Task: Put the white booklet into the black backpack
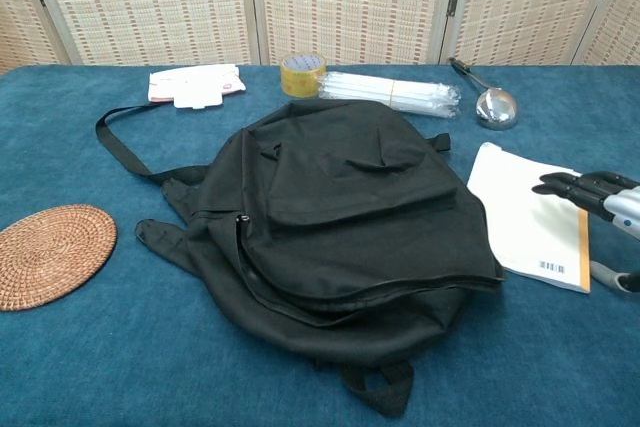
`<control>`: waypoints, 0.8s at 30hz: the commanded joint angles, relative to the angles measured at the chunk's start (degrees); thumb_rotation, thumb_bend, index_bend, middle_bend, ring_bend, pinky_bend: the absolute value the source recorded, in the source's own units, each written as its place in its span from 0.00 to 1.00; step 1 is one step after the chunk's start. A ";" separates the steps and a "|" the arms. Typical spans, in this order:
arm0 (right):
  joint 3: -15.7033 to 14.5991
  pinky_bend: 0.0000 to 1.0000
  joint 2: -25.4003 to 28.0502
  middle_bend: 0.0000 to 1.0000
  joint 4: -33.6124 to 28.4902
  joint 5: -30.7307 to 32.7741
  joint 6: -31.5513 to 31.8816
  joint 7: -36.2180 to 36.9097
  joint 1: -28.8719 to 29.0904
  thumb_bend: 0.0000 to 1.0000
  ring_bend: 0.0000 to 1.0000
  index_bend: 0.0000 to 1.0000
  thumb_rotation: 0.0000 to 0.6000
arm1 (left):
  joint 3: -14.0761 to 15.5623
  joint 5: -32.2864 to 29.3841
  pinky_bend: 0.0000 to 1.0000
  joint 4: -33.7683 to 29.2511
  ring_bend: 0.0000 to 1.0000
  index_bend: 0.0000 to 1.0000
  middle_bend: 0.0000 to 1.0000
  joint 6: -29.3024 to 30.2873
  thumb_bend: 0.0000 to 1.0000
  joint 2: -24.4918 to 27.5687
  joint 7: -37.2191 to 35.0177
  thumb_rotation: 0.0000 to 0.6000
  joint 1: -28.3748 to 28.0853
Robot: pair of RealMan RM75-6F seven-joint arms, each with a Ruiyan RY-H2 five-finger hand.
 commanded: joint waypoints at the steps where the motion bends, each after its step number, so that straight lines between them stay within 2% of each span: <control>1: 0.20 0.00 -0.17 0.06 0.28 0.03 0.43 0.42 0.29 0.46 0.13 0.05 1.00 | -0.03 0.06 0.07 0.02 0.14 0.13 0.10 0.11 0.20 -0.01 -0.05 1.00 0.03; 9: 0.78 0.00 -0.63 0.07 0.64 0.28 0.22 0.49 1.71 0.46 0.13 0.05 1.00 | -0.05 -0.07 0.07 0.06 0.14 0.13 0.10 -0.04 0.20 -0.11 0.07 1.00 0.00; 16: 2.03 0.00 -3.04 0.10 2.24 0.82 0.36 0.54 3.46 0.46 0.15 0.05 1.00 | -0.08 0.01 0.07 0.18 0.14 0.13 0.10 0.06 0.20 -0.15 -0.03 1.00 0.01; 24: 2.24 0.04 -3.86 0.13 1.93 0.37 0.00 0.82 5.86 0.46 0.19 0.10 1.00 | -0.05 -0.10 0.07 0.18 0.14 0.13 0.10 0.17 0.20 -0.10 -0.08 1.00 0.16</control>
